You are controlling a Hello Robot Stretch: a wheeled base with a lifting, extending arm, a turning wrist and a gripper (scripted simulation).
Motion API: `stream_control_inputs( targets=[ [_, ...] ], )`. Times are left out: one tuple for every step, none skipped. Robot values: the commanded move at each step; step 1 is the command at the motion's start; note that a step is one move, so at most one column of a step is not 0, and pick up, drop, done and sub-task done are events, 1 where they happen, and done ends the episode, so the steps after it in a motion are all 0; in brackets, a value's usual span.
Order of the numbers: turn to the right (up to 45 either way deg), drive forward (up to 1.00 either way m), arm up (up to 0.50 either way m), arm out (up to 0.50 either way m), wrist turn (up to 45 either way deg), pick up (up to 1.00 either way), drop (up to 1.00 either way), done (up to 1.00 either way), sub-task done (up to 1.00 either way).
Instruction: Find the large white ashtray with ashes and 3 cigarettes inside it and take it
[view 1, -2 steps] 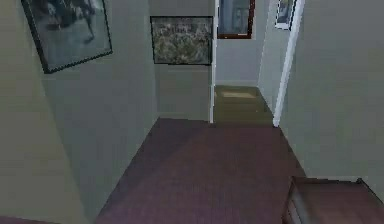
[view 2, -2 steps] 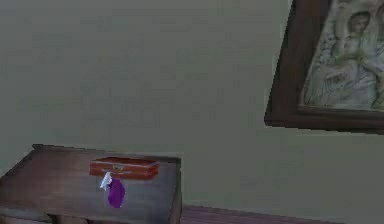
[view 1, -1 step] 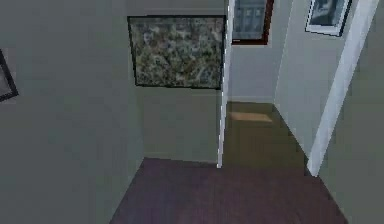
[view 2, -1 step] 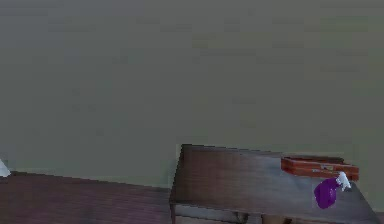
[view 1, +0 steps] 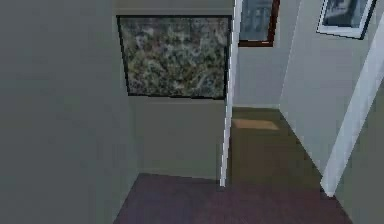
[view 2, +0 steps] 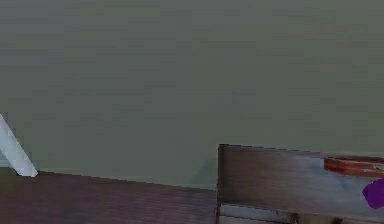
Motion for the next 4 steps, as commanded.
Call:
stream_control_inputs(
  targets=[
    [30.0,0.0,0.0,0.0,0.0,0.0,0.0,0.0,0.0],
    [0.0,1.0,0.0,0.0,0.0,0.0,0.0,0.0,0.0],
    [0.0,0.5,0.0,0.0,0.0,0.0,0.0,0.0,0.0],
    [-21.0,0.0,0.0,0.0,0.0,0.0,0.0,0.0,0.0]
  ],
)
